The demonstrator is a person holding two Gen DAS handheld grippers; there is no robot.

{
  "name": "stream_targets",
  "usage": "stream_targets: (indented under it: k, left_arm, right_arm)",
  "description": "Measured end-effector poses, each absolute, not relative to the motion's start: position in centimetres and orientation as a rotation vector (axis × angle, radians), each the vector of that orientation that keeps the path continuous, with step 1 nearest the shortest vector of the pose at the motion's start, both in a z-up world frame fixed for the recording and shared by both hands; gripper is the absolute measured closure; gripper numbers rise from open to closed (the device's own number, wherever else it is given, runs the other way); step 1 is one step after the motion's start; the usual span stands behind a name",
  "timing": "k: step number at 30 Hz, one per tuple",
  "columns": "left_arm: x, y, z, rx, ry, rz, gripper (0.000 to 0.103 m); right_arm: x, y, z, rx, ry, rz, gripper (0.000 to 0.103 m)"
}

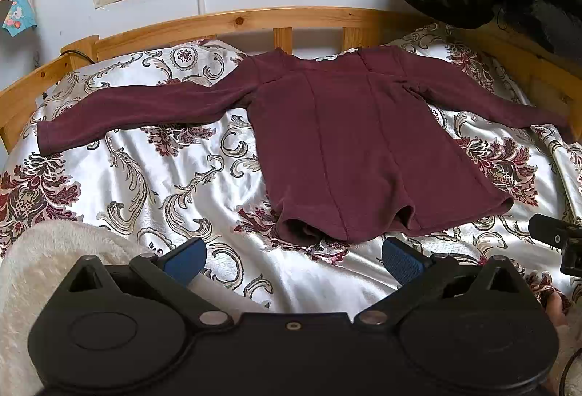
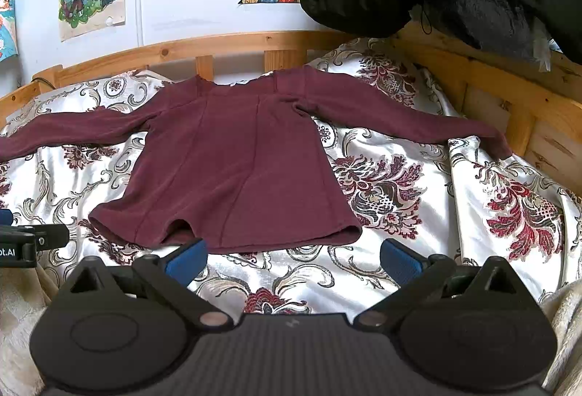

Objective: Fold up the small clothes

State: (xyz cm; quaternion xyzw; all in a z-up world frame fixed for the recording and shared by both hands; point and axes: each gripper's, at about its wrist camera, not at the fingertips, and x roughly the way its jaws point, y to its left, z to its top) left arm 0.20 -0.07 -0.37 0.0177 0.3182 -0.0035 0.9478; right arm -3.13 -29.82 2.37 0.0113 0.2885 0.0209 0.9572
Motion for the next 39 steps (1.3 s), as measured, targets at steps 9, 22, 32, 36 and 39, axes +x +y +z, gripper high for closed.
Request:
stream_targets:
  k: [9,22,32,36,39]
  left_arm:
    - [0.21,-0.08,-0.37,0.036,0.648,-0.007,0.001]
    - [0.23,-0.09,-0.38,0.037,0.649,-0.007,0.001]
    - [0.25,-0.09,-0.38,0.037,0.651,-0.007,0.001]
    - [0.26,-0.06,-0.80,0.040,0.664,-0.003,0.001]
    - [0.35,-0.07,-1.18,0.045,0.681,-0.003,0.001]
  right_arm:
    - [-3.12,-29.81,2.37,0.023,0.586,0.043,0.000]
    - [-3.12,-29.80,2.37,0.023,0.587,0.043,0.000]
    - [-3.13,-29.75,2.40,0.023,0.590,0.043,0.000]
    - [-3.20,-29.75,1.63,0.052,0.616,0.031,0.000]
    - [-2.55,-30.13,1.63,0.078,0.645,0.025,0.000]
